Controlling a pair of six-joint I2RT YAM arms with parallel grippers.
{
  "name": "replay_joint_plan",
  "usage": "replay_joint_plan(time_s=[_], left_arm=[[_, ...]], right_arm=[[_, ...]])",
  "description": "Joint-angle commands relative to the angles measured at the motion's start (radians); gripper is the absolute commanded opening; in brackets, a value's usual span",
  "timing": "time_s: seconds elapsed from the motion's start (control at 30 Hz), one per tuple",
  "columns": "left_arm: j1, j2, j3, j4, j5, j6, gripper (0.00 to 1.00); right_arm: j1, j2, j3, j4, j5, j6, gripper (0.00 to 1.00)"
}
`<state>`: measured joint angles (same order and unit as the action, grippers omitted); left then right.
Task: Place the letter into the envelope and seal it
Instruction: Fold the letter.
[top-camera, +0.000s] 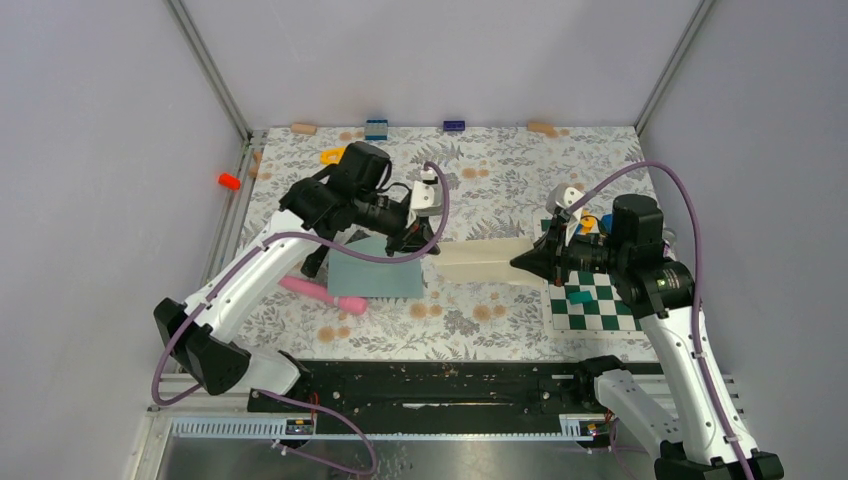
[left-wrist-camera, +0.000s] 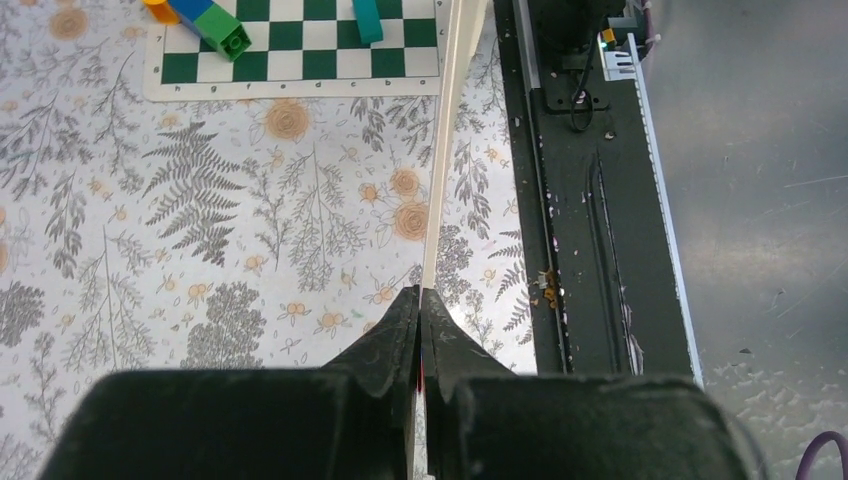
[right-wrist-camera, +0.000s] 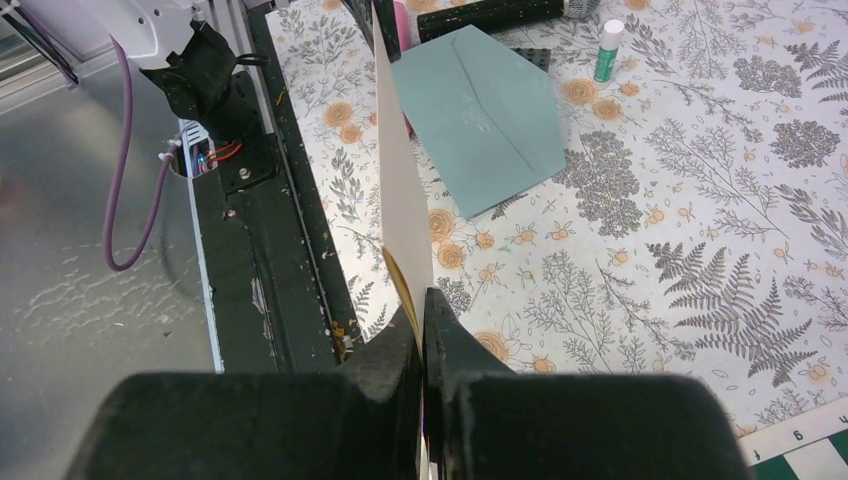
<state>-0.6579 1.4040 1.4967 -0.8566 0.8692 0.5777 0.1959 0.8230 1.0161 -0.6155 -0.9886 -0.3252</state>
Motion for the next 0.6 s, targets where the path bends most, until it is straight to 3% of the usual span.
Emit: replay_joint_plan(time_s=[0.0, 0.3, 0.33, 0.37, 0.47, 0.57], left_arm=[[0.074, -0.056, -0.011, -0.099, -0.023, 0.072, 0.02], [0.083, -0.059, -0.011, -0.112, -0.01, 0.085, 0.0], [0.083, -0.06, -0.007, -0.115, -0.007, 0.086, 0.04], [0.083, -0.061, -0.004, -0.117, -0.008, 0.086, 0.13], [0.085, -0.073, 0.009, -0.121, -0.015, 0.084, 0.55], [0.1, -0.093, 0.026, -0.1, -0.02, 0.055, 0.81]], right_arm=[[-0.028, -0.03, 0.035, 0.001, 0.015, -0.007, 0.0], [-0.03, -0.034, 0.036, 0.001, 0.005, -0.003, 0.0], [-0.032, -0.035, 0.036, 0.001, 0.004, -0.003, 0.0], [-0.031, -0.038, 0.036, 0.001, 0.002, -0.003, 0.0], [-0.031, -0.047, 0.036, -0.003, -0.008, -0.004, 0.0], [-0.032, -0.047, 0.036, -0.008, -0.029, -0.006, 0.0]])
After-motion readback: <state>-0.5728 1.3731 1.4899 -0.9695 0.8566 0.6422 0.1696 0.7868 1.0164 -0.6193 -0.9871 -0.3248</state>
